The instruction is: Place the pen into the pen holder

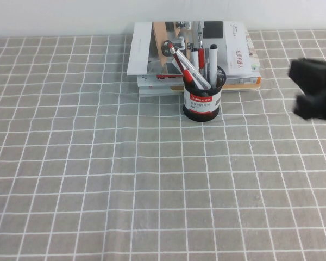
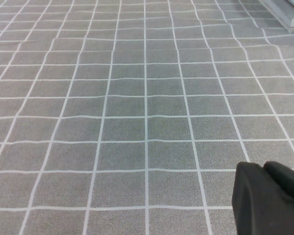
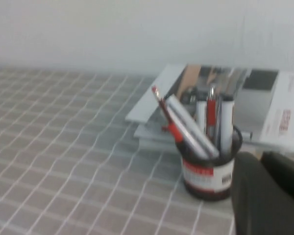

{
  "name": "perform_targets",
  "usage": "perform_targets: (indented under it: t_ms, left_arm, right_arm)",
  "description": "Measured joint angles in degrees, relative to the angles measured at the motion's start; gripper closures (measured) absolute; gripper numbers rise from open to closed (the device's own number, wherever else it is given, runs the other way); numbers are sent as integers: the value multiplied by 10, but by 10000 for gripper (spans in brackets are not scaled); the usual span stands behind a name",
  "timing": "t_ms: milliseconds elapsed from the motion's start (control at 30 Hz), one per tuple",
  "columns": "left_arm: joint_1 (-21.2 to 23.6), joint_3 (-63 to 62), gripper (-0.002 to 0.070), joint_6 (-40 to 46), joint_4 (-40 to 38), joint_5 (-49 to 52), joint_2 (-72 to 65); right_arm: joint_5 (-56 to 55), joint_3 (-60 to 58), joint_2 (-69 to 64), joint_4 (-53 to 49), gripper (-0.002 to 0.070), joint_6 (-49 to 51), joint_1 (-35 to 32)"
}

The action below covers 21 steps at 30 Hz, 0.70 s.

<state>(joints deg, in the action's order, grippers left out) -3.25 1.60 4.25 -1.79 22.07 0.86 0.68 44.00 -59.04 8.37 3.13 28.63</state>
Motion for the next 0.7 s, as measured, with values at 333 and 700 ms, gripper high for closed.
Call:
perform_targets:
  t_ms: [333, 700]
  left_arm:
    - [0, 0, 678, 0, 0, 0, 0]
    - [0, 0, 678, 0, 0, 0, 0]
  right_arm:
    - [194, -88, 145, -12, 688, 0, 0]
    - [-61, -332, 259, -39, 689, 0, 0]
